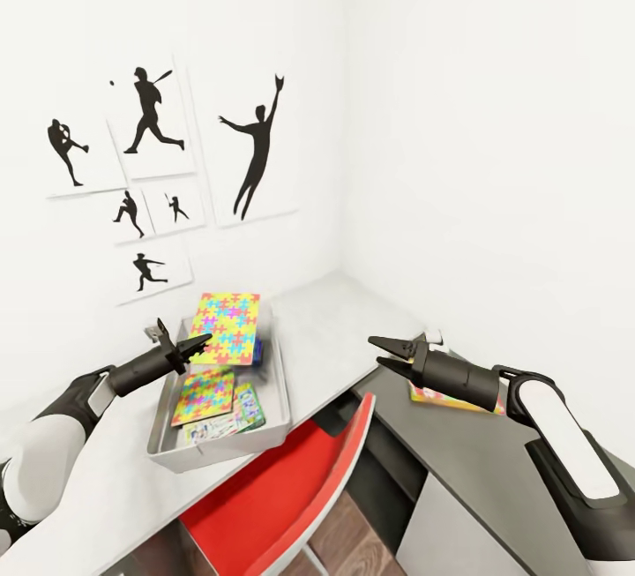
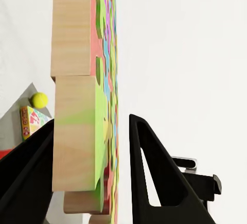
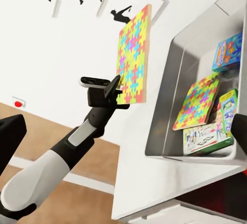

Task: Put all the toys in the child's room - the three board games (two on the bed and one on the table), the two jigsaw puzzles on the table, and the tennis ball on the table - inside the toy box on the table in the child's room.

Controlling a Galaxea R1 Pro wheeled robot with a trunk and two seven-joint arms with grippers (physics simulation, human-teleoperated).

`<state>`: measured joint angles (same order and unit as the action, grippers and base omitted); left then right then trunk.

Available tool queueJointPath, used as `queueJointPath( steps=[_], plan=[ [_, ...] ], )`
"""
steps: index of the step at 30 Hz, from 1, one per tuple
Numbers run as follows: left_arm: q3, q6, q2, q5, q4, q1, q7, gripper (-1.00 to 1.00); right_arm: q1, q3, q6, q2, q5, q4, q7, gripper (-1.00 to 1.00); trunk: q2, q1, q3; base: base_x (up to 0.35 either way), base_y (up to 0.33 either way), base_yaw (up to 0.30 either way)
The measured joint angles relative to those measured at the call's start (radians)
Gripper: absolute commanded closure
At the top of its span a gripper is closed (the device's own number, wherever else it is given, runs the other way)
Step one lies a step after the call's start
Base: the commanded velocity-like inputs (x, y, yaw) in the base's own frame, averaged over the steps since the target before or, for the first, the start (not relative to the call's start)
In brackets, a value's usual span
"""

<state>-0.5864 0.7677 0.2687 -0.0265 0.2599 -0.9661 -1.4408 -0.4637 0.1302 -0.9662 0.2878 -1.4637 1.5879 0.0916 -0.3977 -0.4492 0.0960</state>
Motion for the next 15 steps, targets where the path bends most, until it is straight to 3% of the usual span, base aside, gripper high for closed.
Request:
queueJointPath(
  steps=[8,15],
  plan=[
    [-0.001,0.008,0.002,-0.001,0.000,0.003,0.028,1.00,0.000,0.000,0.000,0.000,-0.001,0.000,0.000,-1.00,0.000,0.000,0.006,0.014,0.008,0.029],
    [-0.001,0.061,0.004,0.001,0.000,0.004,0.171,1.00,0.000,0.000,0.000,0.000,0.000,0.000,0.000,-1.00,0.000,0.000,0.017,0.001,0.000,0.065]
  ],
)
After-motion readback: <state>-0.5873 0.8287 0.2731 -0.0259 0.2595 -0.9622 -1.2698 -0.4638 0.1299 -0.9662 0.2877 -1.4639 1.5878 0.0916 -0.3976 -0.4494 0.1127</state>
